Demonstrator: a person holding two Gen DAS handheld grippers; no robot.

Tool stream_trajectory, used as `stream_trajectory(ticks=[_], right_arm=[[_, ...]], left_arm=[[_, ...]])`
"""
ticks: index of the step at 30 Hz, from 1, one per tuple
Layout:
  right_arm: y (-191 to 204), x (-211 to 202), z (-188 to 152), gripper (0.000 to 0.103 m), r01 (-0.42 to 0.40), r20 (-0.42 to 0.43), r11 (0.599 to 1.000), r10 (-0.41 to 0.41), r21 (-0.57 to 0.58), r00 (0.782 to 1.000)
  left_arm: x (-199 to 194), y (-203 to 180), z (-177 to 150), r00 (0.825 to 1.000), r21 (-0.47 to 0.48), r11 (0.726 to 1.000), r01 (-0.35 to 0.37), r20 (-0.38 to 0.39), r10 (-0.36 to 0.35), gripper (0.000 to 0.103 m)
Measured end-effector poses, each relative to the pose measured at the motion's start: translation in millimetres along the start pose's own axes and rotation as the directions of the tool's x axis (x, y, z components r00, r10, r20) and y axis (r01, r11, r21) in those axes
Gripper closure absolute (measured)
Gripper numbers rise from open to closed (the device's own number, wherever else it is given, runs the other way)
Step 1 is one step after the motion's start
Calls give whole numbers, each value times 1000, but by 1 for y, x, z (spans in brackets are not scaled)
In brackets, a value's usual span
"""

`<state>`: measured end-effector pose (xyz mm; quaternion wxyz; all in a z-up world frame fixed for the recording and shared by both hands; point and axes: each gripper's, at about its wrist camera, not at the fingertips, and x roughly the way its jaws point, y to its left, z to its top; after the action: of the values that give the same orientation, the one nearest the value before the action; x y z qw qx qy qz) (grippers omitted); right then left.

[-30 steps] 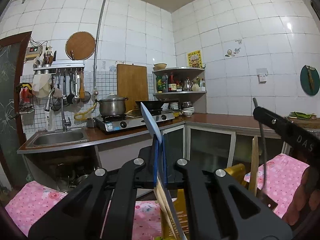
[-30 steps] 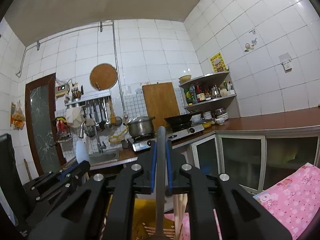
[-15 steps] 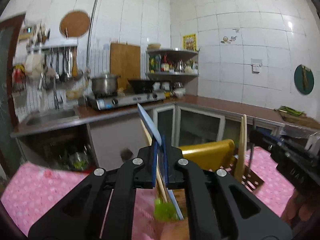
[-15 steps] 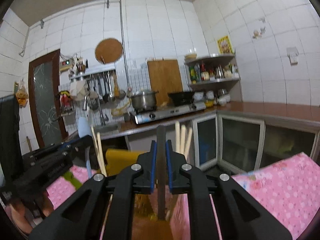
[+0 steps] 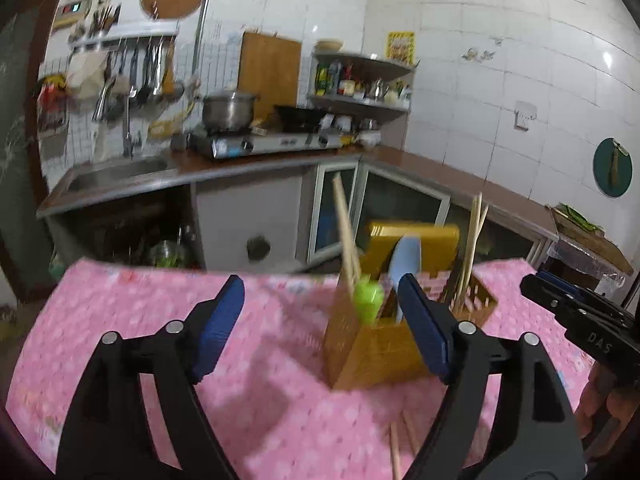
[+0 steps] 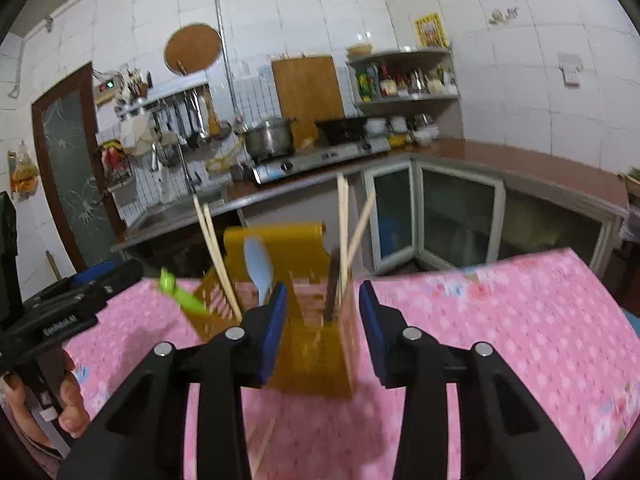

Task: Organize utensils
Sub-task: 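Move both grippers back to the remaining chopsticks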

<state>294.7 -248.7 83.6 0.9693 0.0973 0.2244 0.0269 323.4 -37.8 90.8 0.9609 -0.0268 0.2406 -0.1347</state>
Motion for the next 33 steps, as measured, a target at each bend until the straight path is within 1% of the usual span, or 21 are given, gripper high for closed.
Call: stream_trajectory(ticks=[1,5,10,13,18,22,24,28,30,33], right_arm=[[1,-2,-7,65,2,-27,1000,-2,5,1000],[8,-8,-35,65,28,-103,1000,-28,-4,994],[18,-6,-72,65,50,-201,999,-49,0,978],[27,-1,-89,65,55,-243,998,-56,-13,968],[42,13,-113,65,64,-321,997,-72,-37,944],[49,23,-125,66,68,-362,997,-78,-41,929],[53,29,-128,67,73,-381,996,-85,-46,921],[62,40,-128,68,90,-410,995,-103,-52,906],[64,47,-127,74,95,-437,995,-104,-41,894],[68,56,-126,80,110,-458,993,-121,-51,881]], left_arm=[[-3,5,-7,1000,-6,1000,-3,-21,3,24],[-11,20,-34,996,-15,999,-31,-81,30,12],[-13,31,-64,985,-26,999,-43,-167,38,5],[-11,34,-82,975,-12,998,-54,-217,50,5],[-10,39,-104,960,30,996,-79,-267,84,5],[-9,43,-111,954,59,994,-90,-283,103,5],[-9,46,-114,953,72,993,-90,-283,107,5],[-10,55,-116,953,50,995,-92,-284,102,5],[-10,56,-117,951,43,995,-95,-292,103,5],[-12,55,-116,950,53,991,-120,-285,130,5]])
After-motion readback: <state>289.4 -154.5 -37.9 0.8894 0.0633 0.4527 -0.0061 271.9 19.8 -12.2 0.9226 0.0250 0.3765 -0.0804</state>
